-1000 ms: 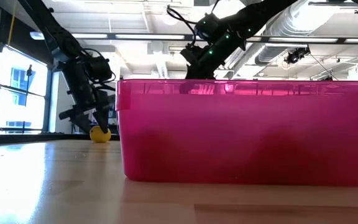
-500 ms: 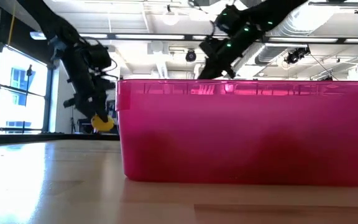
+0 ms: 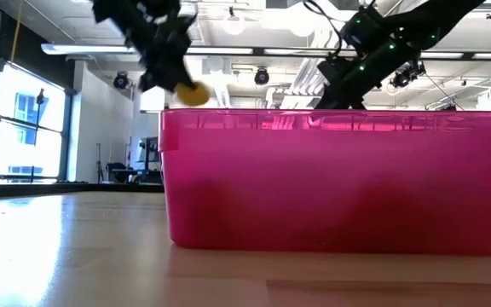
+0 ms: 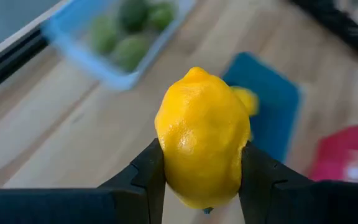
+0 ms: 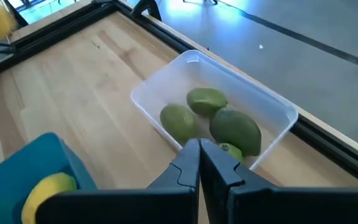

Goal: Sort produce into baskets
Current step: Put the top yellow lemon into the blue bin

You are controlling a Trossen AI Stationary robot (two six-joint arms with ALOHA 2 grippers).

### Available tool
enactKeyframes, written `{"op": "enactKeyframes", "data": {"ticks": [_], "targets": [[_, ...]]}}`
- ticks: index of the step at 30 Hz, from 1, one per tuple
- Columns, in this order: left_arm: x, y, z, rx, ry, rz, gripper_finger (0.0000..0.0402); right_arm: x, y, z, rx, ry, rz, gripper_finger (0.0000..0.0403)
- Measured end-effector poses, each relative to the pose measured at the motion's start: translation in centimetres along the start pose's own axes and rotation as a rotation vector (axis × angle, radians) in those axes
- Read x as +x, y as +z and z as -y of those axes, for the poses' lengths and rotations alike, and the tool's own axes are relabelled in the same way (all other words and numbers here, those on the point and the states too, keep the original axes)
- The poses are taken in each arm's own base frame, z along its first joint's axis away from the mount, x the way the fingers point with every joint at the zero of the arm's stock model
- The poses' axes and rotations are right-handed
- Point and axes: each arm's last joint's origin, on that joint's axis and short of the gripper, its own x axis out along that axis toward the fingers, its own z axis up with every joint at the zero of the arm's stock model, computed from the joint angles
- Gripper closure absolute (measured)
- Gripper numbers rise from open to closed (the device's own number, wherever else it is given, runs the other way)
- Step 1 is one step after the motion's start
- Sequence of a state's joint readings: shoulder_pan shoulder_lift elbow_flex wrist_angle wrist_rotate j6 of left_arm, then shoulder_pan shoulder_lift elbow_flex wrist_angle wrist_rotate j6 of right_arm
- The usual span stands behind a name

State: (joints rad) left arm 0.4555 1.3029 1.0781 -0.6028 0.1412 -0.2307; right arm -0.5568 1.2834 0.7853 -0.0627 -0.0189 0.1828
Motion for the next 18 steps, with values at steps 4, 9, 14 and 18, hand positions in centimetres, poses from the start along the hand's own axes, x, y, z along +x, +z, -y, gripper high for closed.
{"op": "enactKeyframes", "data": {"ticks": [4,9,14,18], "targets": [[1.0,1.5,3.7,0.026,-0.033,0.008,0.028,-0.6,-0.7,0.1,-0.019,0.0,-0.002,0.0403],[4.0,2.5,7.1,0.038,0.001,0.006,0.028,-0.9,-0.7,0.1,-0.055,0.012,0.002,0.0403],[7.8,2.4,10.0,0.093,-0.017,-0.023,0.028,-1.0,-0.7,0.1,-0.082,0.018,0.003,0.0403],[10.5,2.6,11.5,0.063,-0.021,-0.058,0.0281,-1.0,-0.7,0.1,-0.087,0.018,0.003,0.0403]]}}
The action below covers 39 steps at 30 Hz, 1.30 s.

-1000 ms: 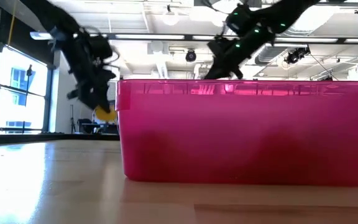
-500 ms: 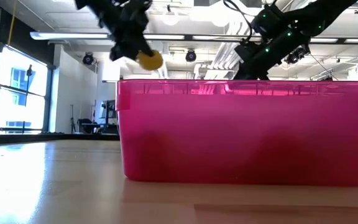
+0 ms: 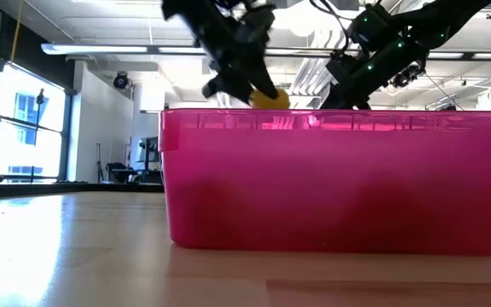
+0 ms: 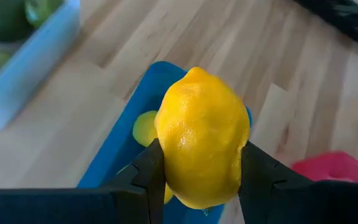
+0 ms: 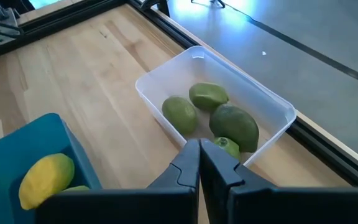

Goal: Sort produce into baskets
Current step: Put the top yellow lemon into the blue bin

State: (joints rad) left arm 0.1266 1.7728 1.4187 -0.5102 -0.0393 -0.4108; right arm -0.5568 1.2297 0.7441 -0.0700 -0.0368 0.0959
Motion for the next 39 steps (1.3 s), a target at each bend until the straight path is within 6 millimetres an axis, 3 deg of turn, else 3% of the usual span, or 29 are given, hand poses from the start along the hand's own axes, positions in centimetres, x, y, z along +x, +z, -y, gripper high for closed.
{"op": "enactKeyframes", "data": {"ticks": [6,12,28,39], "targets": [[4.0,0.6,0.7,-0.007,0.022,-0.043,0.0281,0.0,0.0,0.0,0.0,0.001,0.004,0.0403],[6.7,0.6,1.2,0.028,0.012,-0.08,0.0281,0.0,0.1,0.1,-0.001,-0.014,0.005,0.0403],[9.2,-1.3,3.1,0.11,-0.047,-0.142,0.0278,0.0,0.0,0.2,-0.021,-0.02,0.001,0.0403],[9.0,-1.4,3.3,0.089,-0.052,-0.157,0.0182,0.0,0.0,0.2,-0.022,-0.014,-0.001,0.0403]]}}
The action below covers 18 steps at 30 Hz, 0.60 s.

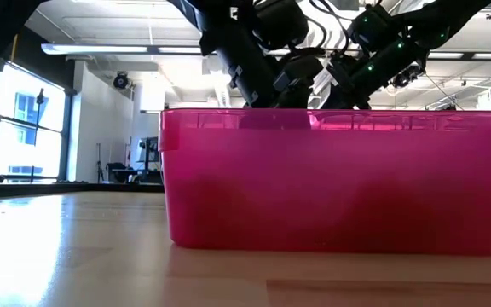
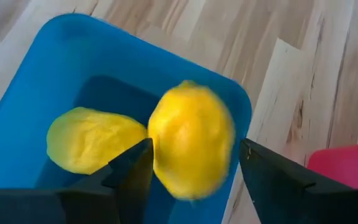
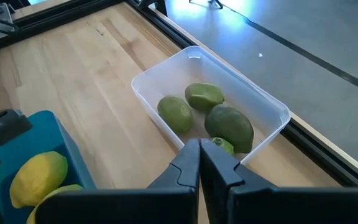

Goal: Sort produce into baskets
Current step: Put the top yellow lemon into the blue bin, then put the left yellow lemon into the blue bin

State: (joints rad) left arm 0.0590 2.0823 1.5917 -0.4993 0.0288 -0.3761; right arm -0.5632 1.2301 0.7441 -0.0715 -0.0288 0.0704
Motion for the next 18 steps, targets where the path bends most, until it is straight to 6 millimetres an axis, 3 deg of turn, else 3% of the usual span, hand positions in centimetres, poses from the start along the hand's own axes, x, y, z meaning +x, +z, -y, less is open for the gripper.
{"op": "enactKeyframes", "data": {"ticks": [5,9,13,18], "targets": [[-0.3,0.1,-0.2,-0.019,0.004,-0.003,0.0172,0.0,0.0,0.0,-0.001,0.001,-0.002,0.0403],[-1.4,0.7,-0.3,-0.046,0.037,-0.043,0.0186,0.0,0.0,0.0,-0.008,0.002,-0.002,0.0403],[-3.2,1.1,-0.1,-0.02,0.059,-0.077,0.0244,0.0,0.0,0.0,-0.009,0.002,-0.002,0.0403],[-5.6,0.4,0.4,-0.068,0.068,-0.103,0.0355,0.0,-0.1,0.0,-0.029,0.002,-0.007,0.0403]]}}
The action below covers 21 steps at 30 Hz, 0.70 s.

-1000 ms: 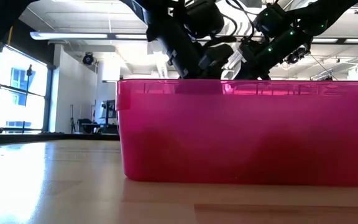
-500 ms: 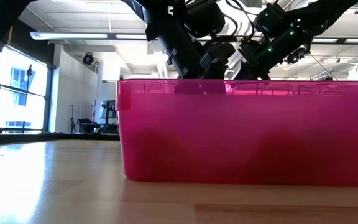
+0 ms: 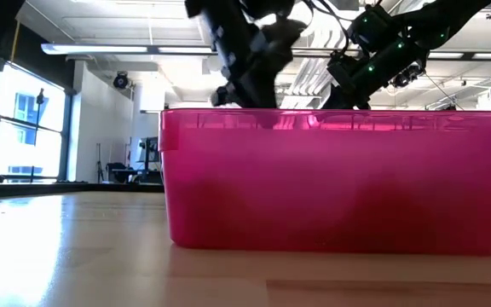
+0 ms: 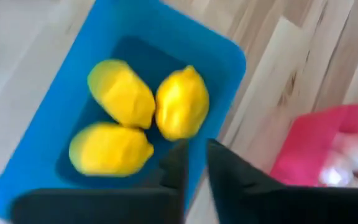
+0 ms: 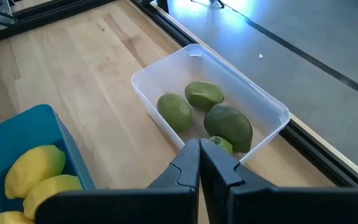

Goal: Sort produce into baskets
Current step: Put the left yellow lemon into the blue bin

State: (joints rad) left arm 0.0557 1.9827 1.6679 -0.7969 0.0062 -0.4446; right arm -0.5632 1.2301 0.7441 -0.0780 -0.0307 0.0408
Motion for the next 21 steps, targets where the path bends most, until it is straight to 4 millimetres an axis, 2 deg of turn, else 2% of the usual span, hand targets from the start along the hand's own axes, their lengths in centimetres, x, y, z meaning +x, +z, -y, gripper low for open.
{"op": "enactKeyframes", "data": {"ticks": [1,3,8,15,21], "targets": [[-0.5,-0.3,0.0,-0.009,0.003,-0.005,0.0376,0.0,0.0,0.0,-0.001,0.0,0.0,0.0403],[-1.4,-0.9,0.0,-0.037,0.03,-0.021,0.0394,0.0,0.0,0.0,-0.007,0.0,0.0,0.0403],[-4.0,-3.3,0.1,-0.109,0.037,-0.009,0.0396,0.0,0.0,0.0,-0.023,0.0,0.0,0.0403],[-7.3,-9.2,0.5,-0.262,0.024,-0.023,0.0401,0.0,0.0,0.0,-0.027,0.0,0.0,0.0403],[-10.6,-14.1,2.1,-0.393,-0.019,-0.111,0.0401,0.0,0.0,0.0,-0.041,0.0,0.0,0.0403]]}}
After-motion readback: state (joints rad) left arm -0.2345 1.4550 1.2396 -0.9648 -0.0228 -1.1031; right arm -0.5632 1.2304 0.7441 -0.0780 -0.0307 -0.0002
